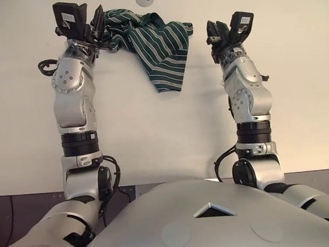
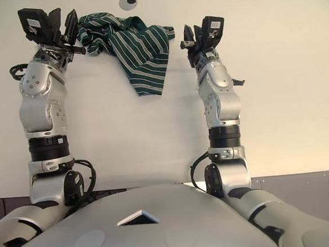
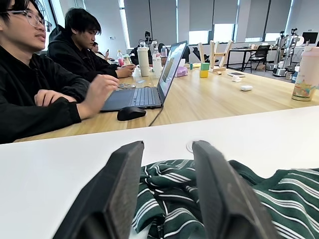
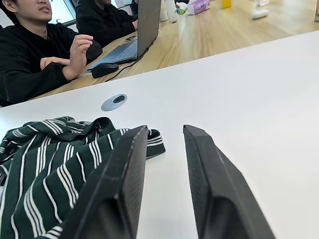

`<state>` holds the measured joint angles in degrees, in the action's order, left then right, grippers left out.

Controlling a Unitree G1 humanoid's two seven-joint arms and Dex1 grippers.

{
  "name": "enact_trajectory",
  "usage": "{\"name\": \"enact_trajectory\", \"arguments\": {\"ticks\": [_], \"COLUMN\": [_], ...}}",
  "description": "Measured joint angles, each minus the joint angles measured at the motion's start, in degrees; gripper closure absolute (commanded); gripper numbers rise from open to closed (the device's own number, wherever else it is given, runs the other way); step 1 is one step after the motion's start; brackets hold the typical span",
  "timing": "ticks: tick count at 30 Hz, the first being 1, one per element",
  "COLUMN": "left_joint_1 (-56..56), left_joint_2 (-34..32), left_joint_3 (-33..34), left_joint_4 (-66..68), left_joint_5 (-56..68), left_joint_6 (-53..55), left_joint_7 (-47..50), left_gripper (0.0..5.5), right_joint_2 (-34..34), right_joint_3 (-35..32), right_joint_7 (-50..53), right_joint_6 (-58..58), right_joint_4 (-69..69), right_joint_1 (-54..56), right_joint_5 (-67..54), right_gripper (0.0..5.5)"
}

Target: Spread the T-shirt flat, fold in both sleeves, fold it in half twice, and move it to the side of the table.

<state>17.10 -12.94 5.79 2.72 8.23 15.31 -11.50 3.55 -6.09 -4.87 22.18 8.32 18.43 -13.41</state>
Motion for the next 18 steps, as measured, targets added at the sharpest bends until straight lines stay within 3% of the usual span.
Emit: {"name": "enact_trajectory", "arguments": {"ticks": [9, 18], "left_joint_1": [-0.44, -0.05], "left_joint_2": [-0.61, 0.25], "left_joint_3": [-0.37, -0.46], "left_joint_4": [2.58, 5.63], "left_joint_5": [-1.75, -2.65], "left_joint_6": [-0.79, -3.65], "left_joint_7": [0.36, 0.87], "left_gripper": [3.77, 3.77], "right_joint_2": [-0.17, -4.42], "right_joint_3": [1.95, 4.57], "right_joint_7": [-3.40, -4.74], "right_joint_6": [4.58, 0.93], "right_joint_4": [1.92, 3.21], "right_joint_1": [2.87, 4.74], "right_joint_5": [0.01, 4.59], "right_gripper": [4.22, 4.22]}}
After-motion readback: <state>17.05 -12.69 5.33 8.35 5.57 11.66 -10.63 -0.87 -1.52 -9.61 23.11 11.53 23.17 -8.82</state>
